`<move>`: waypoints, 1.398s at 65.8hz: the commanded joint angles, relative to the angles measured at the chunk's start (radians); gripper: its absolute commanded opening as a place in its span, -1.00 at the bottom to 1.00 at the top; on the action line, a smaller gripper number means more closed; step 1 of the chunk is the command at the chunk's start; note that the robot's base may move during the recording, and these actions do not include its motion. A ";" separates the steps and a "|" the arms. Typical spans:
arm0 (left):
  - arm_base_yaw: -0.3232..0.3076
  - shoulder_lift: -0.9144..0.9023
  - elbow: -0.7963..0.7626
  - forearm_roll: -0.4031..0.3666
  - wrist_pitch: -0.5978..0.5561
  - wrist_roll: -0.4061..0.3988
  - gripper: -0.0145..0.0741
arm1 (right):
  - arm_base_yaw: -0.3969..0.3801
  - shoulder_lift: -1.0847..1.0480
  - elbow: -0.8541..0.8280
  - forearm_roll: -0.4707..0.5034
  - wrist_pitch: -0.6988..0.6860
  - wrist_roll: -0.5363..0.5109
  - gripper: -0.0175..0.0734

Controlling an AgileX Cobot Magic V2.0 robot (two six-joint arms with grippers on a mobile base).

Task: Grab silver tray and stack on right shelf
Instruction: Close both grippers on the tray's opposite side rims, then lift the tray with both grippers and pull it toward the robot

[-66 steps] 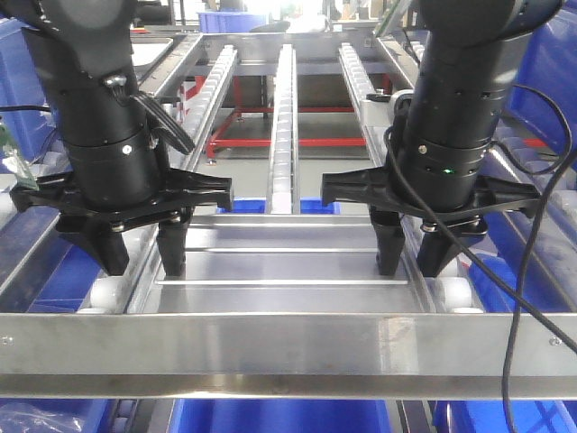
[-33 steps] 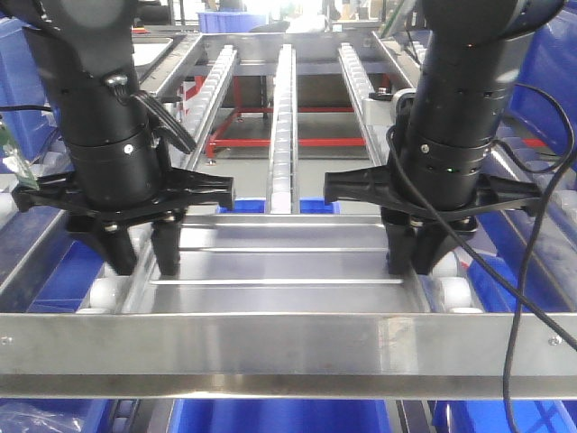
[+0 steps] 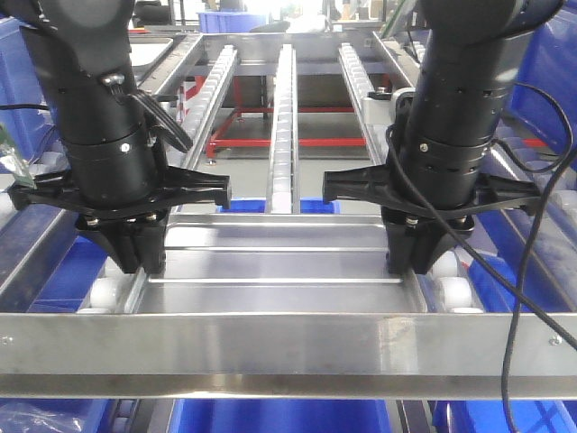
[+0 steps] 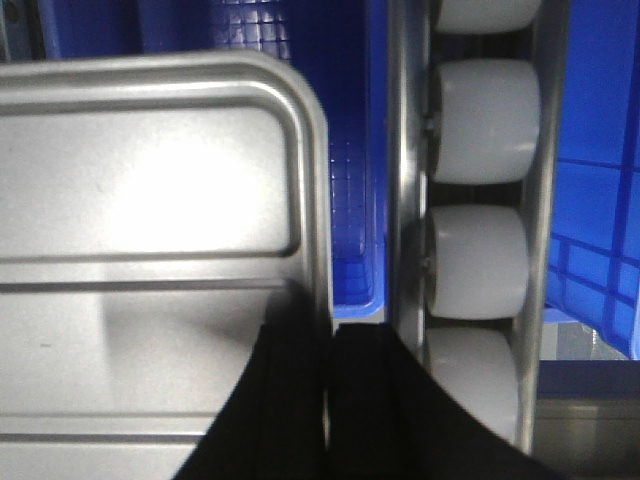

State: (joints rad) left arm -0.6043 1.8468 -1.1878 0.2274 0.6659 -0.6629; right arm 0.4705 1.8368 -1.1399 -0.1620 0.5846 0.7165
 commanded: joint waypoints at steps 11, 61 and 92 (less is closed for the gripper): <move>-0.003 -0.040 -0.035 0.008 -0.012 -0.001 -0.88 | -0.003 -0.049 -0.036 -0.017 -0.022 -0.005 -0.46; -0.072 -0.286 -0.057 -0.139 0.295 0.039 -0.88 | 0.085 -0.293 -0.043 0.049 0.262 0.034 -0.46; -0.225 -0.491 0.209 -0.145 0.256 -0.160 -0.88 | 0.267 -0.533 0.245 0.057 0.253 0.228 -0.44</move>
State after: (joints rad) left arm -0.7859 1.4076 -0.9721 0.0743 0.9448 -0.7588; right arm 0.7073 1.3722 -0.9056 -0.1022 0.8732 0.8971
